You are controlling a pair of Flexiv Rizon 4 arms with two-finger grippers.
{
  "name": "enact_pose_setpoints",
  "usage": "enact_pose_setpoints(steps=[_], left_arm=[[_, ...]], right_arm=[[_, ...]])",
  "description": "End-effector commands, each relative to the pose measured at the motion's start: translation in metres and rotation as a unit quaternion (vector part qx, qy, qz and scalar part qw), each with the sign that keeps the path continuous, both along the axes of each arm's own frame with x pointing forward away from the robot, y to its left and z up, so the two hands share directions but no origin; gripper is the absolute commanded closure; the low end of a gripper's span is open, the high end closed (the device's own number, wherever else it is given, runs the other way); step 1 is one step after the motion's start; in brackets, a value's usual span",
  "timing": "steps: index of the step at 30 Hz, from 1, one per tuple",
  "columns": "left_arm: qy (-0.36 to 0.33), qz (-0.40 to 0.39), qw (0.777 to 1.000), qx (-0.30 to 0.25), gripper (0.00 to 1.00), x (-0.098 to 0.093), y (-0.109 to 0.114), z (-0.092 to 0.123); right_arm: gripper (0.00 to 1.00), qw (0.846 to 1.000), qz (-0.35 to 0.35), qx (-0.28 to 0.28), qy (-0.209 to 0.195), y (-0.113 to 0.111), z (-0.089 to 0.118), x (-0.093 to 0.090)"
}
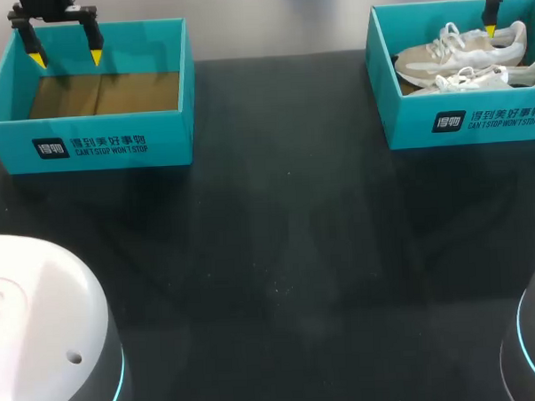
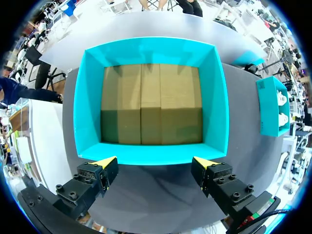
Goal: Take the shoe out of the shoebox, open the shoe tongue, remove and reinsert the insole, then place the shoe into the shoebox
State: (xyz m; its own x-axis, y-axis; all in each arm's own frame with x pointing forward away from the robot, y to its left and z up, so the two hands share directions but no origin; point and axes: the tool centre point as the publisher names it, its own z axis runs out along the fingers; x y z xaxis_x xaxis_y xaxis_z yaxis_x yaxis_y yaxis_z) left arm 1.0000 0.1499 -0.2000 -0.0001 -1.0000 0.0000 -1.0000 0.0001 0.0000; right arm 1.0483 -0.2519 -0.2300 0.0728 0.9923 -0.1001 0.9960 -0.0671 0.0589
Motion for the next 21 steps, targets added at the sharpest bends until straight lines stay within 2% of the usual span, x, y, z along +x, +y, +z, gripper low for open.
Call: enact_pose_setpoints(steps=[1, 6, 11, 21], left_arm=[[0.000, 0.000, 1.000, 0.000, 0.00, 0.000, 0.000, 0.000], [0.000, 0.000, 1.000, 0.000, 0.00, 0.000, 0.000, 0.000], [0.000, 0.000, 1.000, 0.000, 0.00, 0.000, 0.000, 0.000], [0.000, 0.000, 1.000, 0.000, 0.00, 0.000, 0.000, 0.000]], right_arm=[[0.00, 1.000, 0.000, 0.000, 0.000, 0.000, 0.000, 0.000], [0.00, 1.000, 0.000, 0.000, 0.000, 0.000, 0.000, 0.000], [0.00, 1.000, -0.008, -0.023, -0.001, -0.021, -0.011, -0.001], [0.00, 1.000, -0.005, -0.013, 0.000, -0.052, -0.026, -0.005]])
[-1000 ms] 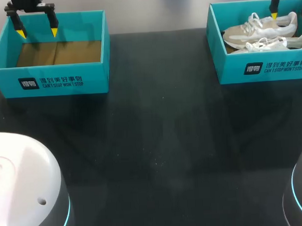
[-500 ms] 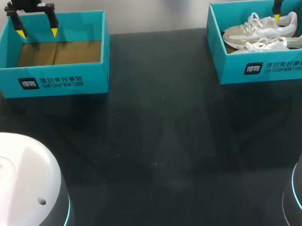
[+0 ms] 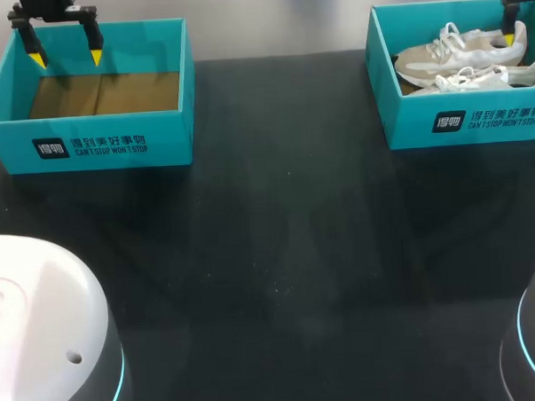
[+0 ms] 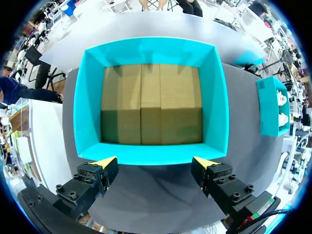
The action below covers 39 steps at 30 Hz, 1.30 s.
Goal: Take the shoe out of the shoebox, open the shoe tongue, remove and reinsert the insole, then place the shoe into the shoebox
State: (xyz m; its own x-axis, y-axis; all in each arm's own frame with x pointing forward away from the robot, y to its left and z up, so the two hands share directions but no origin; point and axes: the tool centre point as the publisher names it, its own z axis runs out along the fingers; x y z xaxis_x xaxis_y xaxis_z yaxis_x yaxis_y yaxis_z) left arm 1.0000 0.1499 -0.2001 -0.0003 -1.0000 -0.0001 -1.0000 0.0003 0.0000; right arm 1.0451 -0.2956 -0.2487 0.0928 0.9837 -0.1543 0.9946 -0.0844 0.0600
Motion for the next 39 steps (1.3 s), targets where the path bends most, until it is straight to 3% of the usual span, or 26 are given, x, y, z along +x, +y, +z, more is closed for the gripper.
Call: enact_pose_setpoints(steps=[1, 13, 18, 20, 23, 24, 26, 29, 39], left_arm=[[0.000, 0.000, 1.000, 0.000, 0.00, 0.000, 0.000, 0.000], [0.000, 0.000, 1.000, 0.000, 0.00, 0.000, 0.000, 0.000], [0.000, 0.000, 1.000, 0.000, 0.00, 0.000, 0.000, 0.000], [0.000, 0.000, 1.000, 0.000, 0.00, 0.000, 0.000, 0.000], [0.000, 0.000, 1.000, 0.000, 0.00, 0.000, 0.000, 0.000], [0.000, 0.000, 1.000, 0.000, 0.00, 0.000, 0.000, 0.000], [0.000, 0.000, 1.000, 0.000, 0.00, 0.000, 0.000, 0.000], [0.000, 0.000, 1.000, 0.000, 0.00, 0.000, 0.000, 0.000], [0.000, 0.000, 1.000, 0.000, 0.00, 0.000, 0.000, 0.000]], right_arm=[[0.00, 1.000, 0.007, 0.020, 0.000, -0.011, -0.010, -0.001], [0.03, 1.000, 0.022, 0.016, 0.016, -0.020, -0.037, -0.005], [0.39, 0.999, 0.023, 0.021, 0.022, -0.023, -0.047, -0.003], [0.36, 0.999, 0.021, 0.022, 0.023, -0.025, -0.051, -0.003], [0.15, 0.999, 0.020, 0.027, 0.024, -0.028, -0.057, -0.003], [0.13, 0.999, 0.020, 0.027, 0.024, -0.029, -0.058, -0.003], [0.17, 0.999, 0.019, 0.026, 0.025, -0.031, -0.061, -0.003], [0.33, 0.999, 0.015, 0.025, 0.025, -0.034, -0.064, -0.002], [0.42, 0.999, 0.008, 0.033, 0.024, -0.036, -0.076, -0.002]])
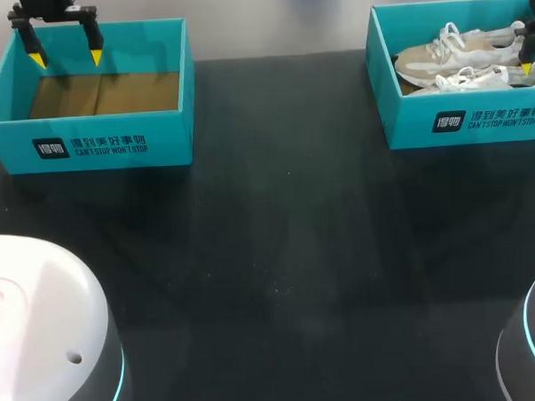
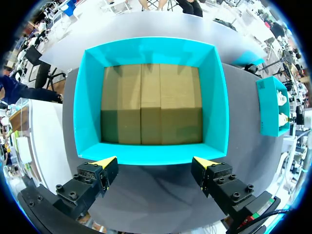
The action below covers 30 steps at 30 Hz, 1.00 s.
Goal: Take the shoe out of the shoebox, open the shoe tongue, remove and reinsert the insole, then place the shoe into the shoebox
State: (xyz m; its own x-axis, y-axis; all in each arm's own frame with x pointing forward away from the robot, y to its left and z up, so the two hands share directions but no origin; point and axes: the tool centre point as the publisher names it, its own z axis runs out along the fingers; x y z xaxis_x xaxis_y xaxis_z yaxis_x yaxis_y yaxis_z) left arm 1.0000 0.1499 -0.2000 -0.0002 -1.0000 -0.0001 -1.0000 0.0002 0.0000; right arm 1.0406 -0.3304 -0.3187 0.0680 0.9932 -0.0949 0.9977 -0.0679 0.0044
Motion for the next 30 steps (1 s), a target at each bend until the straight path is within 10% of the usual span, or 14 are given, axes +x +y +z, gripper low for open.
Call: enact_pose_setpoints(steps=[1, 30], left_arm=[[0.000, 0.000, 1.000, 0.000, 0.00, 0.000, 0.000, 0.000], [0.000, 0.000, 1.000, 0.000, 0.00, 0.000, 0.000, 0.000]], right_arm=[[0.44, 1.000, -0.001, 0.004, -0.003, -0.001, -0.007, 0.003], [0.29, 1.000, -0.021, 0.015, 0.001, -0.007, -0.036, 0.001]])
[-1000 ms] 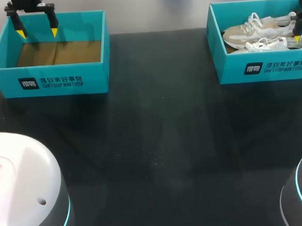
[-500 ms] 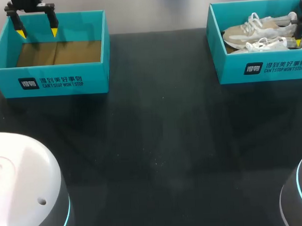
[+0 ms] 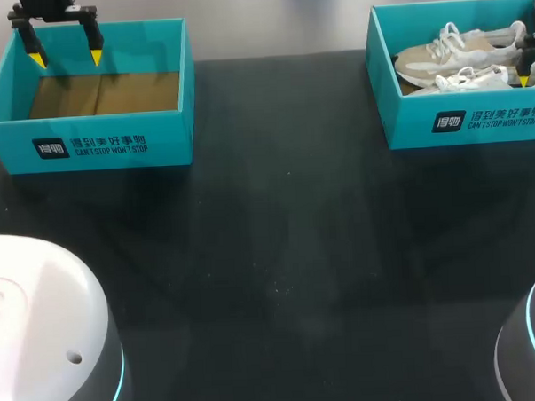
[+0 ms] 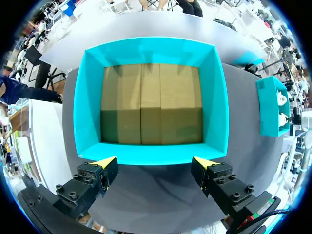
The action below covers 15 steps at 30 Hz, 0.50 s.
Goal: Take the shoe out of the shoebox, open the shoe tongue, remove and reinsert the insole, then place the shoe into the shoebox
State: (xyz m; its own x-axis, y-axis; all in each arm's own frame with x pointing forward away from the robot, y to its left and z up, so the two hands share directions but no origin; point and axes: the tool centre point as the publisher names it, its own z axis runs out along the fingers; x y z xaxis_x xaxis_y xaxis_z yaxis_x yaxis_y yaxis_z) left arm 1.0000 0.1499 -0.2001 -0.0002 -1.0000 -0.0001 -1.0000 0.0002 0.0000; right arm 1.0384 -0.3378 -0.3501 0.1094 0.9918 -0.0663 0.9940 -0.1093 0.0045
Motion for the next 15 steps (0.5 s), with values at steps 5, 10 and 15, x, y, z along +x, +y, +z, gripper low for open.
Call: enact_pose_setpoints(steps=[5, 10, 15], left_arm=[[0.000, 0.000, 1.000, 0.000, 0.00, 0.000, 0.000, 0.000], [0.000, 0.000, 1.000, 0.000, 0.00, 0.000, 0.000, 0.000], [0.000, 0.000, 1.000, 0.000, 0.00, 0.000, 0.000, 0.000]], right_arm=[[0.24, 1.000, 0.000, 0.004, 0.004, 0.001, -0.009, 0.004], [0.17, 1.000, -0.001, 0.007, 0.005, 0.000, -0.014, 0.005], [0.14, 1.000, -0.003, 0.015, 0.009, -0.002, -0.019, 0.004]])
